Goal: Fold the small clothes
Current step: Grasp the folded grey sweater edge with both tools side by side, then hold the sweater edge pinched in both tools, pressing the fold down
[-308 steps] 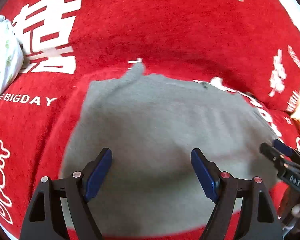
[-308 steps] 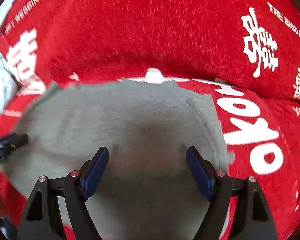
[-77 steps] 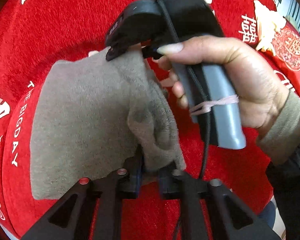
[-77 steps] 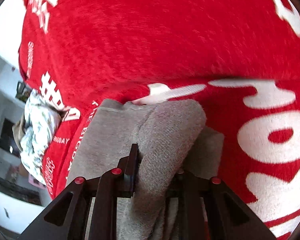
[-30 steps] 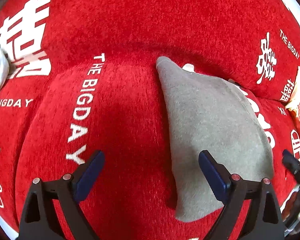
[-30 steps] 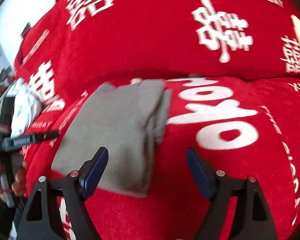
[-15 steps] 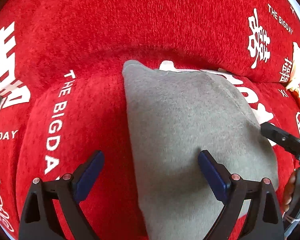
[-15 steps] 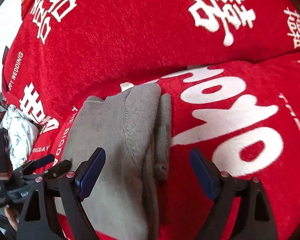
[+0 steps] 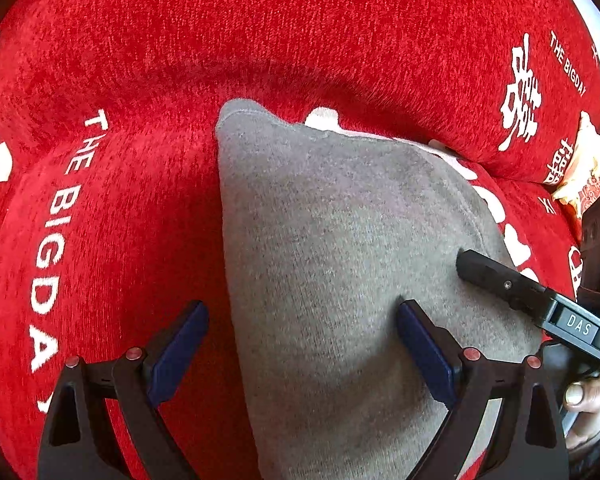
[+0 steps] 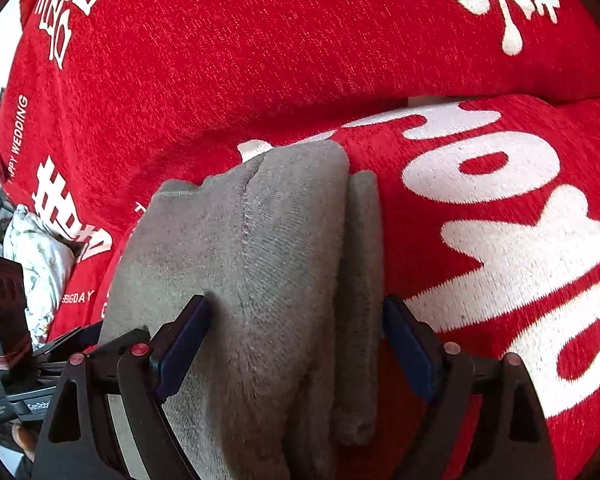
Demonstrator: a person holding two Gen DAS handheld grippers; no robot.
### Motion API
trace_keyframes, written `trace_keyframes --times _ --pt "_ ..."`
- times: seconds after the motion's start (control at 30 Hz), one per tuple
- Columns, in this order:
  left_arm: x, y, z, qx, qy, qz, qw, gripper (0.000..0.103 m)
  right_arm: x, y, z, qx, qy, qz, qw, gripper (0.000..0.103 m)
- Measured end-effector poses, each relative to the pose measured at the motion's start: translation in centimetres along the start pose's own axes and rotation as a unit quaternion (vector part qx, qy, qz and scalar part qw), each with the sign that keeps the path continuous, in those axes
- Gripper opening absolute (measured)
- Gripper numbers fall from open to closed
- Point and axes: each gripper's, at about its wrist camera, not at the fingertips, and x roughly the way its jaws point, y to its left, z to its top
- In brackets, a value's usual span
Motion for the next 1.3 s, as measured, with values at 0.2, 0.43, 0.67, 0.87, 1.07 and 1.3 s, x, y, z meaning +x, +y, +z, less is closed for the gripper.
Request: trace_keyframes --times 0.2,0.43,0.67,0.87,1.07,1.3 --pt "0.2 -0.2 0.2 0.002 -0.001 0.001 1.0000 0.096 0.0 0.0 0.0 0.000 -0.001 -0.001 1.000 0.090" --pt "0.6 -0.5 0.6 0.005 0.003 -0.001 1.0000 0.096 0.2 0.2 0.2 -0.008 0.001 -0.004 1.000 0.090" --pt "2.0 -0.7 1.4 0.002 0.019 -0.040 0.9990 0.086 0.7 0.9 0.5 -0.027 0.009 -0.005 1.000 0.073" --pt "-0.1 -2.2 0.7 0.040 -0.011 -0.013 0.9991 0.051 -1.0 3.1 0.3 -0.045 -0.005 -0.025 0.999 0.040" --pt "-1.8 -2.5 -0.1 0.045 -0.018 -0.003 0.9988 0.048 -2.6 4.8 -0.3 -0.048 -0.016 -0.039 0.998 0.037" --pt "-3.6 -2.2 -1.4 0.042 -0.016 0.004 0.9990 0.048 -3.8 6.5 -1.6 -0.059 -0.012 -0.056 0.997 0.037"
